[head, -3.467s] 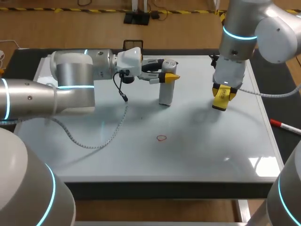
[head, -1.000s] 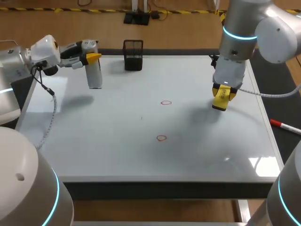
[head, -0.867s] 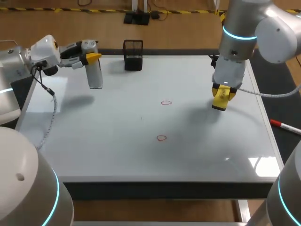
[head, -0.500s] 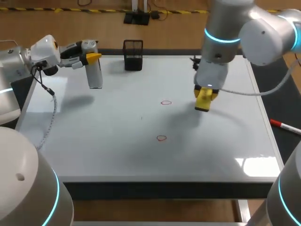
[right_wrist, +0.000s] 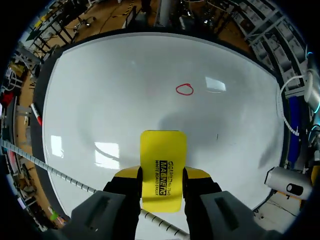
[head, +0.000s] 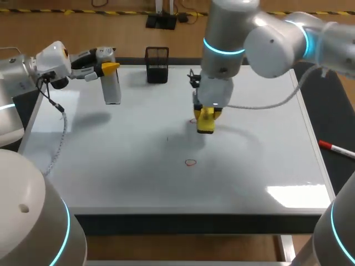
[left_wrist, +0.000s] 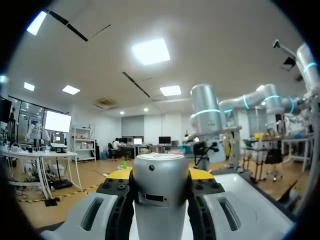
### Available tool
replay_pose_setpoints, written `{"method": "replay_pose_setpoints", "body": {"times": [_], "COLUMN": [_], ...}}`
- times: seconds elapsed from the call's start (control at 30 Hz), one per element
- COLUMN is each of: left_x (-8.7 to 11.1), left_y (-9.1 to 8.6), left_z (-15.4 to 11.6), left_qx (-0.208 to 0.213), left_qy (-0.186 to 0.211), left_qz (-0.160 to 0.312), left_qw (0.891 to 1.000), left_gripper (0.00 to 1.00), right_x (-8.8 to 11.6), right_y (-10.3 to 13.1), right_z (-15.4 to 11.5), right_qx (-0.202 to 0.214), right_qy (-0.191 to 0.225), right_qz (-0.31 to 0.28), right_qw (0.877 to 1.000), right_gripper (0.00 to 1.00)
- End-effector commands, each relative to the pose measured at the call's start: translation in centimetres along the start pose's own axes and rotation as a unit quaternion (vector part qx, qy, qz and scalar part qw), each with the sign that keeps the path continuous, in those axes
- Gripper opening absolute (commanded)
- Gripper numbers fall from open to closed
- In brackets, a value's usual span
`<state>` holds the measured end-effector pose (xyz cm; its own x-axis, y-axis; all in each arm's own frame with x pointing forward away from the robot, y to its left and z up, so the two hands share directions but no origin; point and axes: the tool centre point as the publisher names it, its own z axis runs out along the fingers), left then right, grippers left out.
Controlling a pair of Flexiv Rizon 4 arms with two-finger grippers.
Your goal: Pick up the inspection probe, press it on each red-marked spot on the whiteboard one by one, put down the probe, pick up the eraser, and wipe off all the red marks.
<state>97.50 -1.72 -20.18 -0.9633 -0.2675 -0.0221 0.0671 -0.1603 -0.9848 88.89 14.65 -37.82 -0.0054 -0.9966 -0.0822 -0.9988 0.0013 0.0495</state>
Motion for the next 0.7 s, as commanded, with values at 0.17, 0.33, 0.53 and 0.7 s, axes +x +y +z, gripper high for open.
{"method": "replay_pose_setpoints", "body": {"times": [0.17, 0.33, 0.53, 0.7], "left_x": [0.0, 0.0, 0.0, 0.0], "left_y": [-0.2, -0.2, -0.2, -0.2], "left_z": [0.0, 0.0, 0.0, 0.0], "left_qx": [-0.001, -0.001, -0.001, -0.001], "left_qy": [0.000, 0.000, 0.000, 0.000], "left_qz": [0.000, 0.000, 0.000, 0.000], "left_qw": [1.000, 1.000, 1.000, 1.000], "left_gripper": [0.00, 0.00, 0.00, 0.00], "right_x": [-4.7, -5.8, -6.3, -6.0], "right_y": [-1.9, -2.1, -2.2, -2.3], "right_z": [1.4, 2.1, 2.9, 3.2], "right_qx": [-0.019, -0.025, -0.030, -0.029], "right_qy": [0.031, 0.031, 0.037, 0.040], "right_qz": [-0.028, -0.040, -0.047, -0.045], "right_qw": [0.999, 0.998, 0.998, 0.998], "right_gripper": [0.00, 0.00, 0.00, 0.00]}}
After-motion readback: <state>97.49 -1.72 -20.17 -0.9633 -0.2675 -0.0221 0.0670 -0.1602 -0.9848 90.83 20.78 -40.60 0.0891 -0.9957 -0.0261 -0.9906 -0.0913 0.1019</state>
